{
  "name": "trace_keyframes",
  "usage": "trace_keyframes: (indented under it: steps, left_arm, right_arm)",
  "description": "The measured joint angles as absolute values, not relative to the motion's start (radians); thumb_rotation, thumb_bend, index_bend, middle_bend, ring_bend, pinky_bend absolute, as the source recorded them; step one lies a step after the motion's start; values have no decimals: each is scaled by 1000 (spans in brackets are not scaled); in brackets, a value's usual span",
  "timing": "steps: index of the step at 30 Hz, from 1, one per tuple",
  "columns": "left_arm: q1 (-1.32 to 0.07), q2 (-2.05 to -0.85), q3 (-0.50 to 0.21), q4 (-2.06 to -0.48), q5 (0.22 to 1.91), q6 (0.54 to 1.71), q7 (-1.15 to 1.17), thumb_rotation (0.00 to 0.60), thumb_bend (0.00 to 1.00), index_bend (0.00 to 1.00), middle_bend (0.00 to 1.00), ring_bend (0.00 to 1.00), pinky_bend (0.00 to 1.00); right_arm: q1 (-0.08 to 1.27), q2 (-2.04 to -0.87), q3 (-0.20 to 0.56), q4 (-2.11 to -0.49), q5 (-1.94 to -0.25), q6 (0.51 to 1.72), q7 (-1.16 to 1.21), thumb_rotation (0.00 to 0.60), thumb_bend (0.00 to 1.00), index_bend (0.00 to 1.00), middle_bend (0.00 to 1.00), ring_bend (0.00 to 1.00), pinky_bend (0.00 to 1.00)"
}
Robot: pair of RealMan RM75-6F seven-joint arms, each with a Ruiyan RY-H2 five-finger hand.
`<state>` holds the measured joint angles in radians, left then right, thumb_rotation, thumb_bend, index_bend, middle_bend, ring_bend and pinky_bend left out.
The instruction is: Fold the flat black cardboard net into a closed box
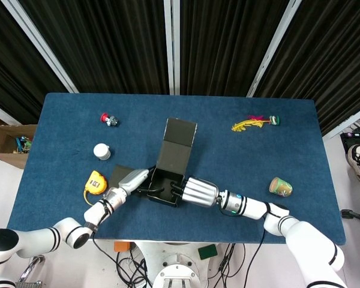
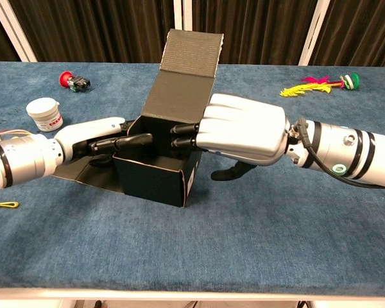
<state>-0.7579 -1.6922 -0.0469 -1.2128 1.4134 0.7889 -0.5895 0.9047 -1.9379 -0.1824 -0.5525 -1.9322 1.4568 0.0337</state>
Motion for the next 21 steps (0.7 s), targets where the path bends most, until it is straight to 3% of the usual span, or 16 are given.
trace_keyframes:
  steps: [4, 15, 21]
  left_arm:
    - [-754, -1712, -59, -1193, 1397, 799, -538, 212, 0, 345, 346, 525, 844]
    - [-736, -1750, -88, -1173, 1359, 819, -466, 231, 0, 412, 419, 543, 844]
    - [-729, -1760, -97, -1164, 1348, 820, -463, 231, 0, 424, 437, 546, 845]
  right_arm:
    - [908, -1929, -174, -574, -1928, 1453, 21, 600, 181, 432, 362, 774, 1000]
    - [884, -1917, -179, -614, -1917, 1402, -13, 600, 199, 435, 391, 776, 1000]
    - [879, -1906, -191, -642, -1919, 1357, -35, 600, 282, 660, 587, 801, 1000]
